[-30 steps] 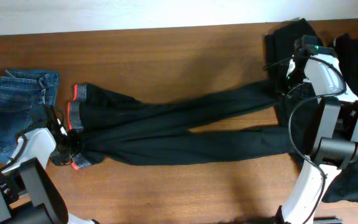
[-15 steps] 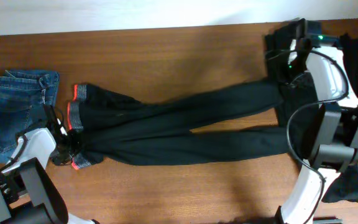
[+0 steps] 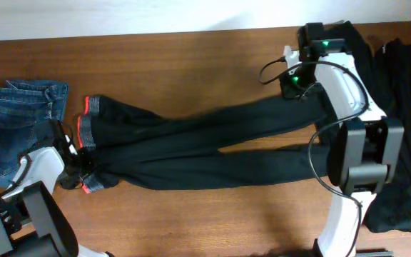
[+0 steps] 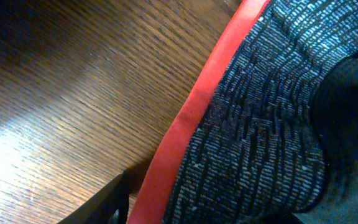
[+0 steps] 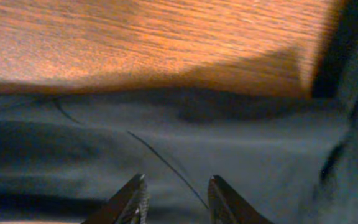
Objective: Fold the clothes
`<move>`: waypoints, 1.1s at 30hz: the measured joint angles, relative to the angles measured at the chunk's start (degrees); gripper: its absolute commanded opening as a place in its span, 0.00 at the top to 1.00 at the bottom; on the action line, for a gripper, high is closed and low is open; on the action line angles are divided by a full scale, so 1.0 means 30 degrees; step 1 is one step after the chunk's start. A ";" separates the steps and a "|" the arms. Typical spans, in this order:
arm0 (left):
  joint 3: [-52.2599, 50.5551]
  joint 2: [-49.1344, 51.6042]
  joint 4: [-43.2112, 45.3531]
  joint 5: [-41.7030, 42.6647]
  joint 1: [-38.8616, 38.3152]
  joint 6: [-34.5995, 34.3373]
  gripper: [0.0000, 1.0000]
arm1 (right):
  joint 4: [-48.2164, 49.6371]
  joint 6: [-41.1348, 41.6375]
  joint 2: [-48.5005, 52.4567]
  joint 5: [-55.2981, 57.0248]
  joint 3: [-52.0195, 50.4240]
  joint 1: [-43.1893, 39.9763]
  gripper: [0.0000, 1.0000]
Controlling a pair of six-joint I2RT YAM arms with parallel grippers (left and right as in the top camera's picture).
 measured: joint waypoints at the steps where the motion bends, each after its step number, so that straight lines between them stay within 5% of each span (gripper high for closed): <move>1: 0.0000 0.0000 0.0000 0.0000 0.0000 0.0000 0.48 | 0.0087 -0.0015 0.0204 -0.0007 -0.0007 0.0036 0.63; 11: 0.0000 0.0000 -0.0007 0.0000 0.0000 -0.0007 0.48 | 0.0452 -0.0007 0.2470 -0.0641 -0.0138 0.0087 0.63; 14: 0.0007 0.0000 -0.0066 0.0007 0.0000 -0.0015 0.40 | 0.1137 0.0153 0.3016 -0.0605 -0.0102 0.0087 0.62; 25: 0.0051 -0.0102 -0.1209 0.1100 0.0022 0.0102 0.29 | 0.4561 0.4466 0.3402 0.1078 0.0036 -0.1282 0.62; 33: 0.0095 -0.0109 -0.1610 0.1807 0.0080 0.0138 0.25 | 0.4896 0.4860 0.3468 0.0801 0.0117 -0.2586 0.53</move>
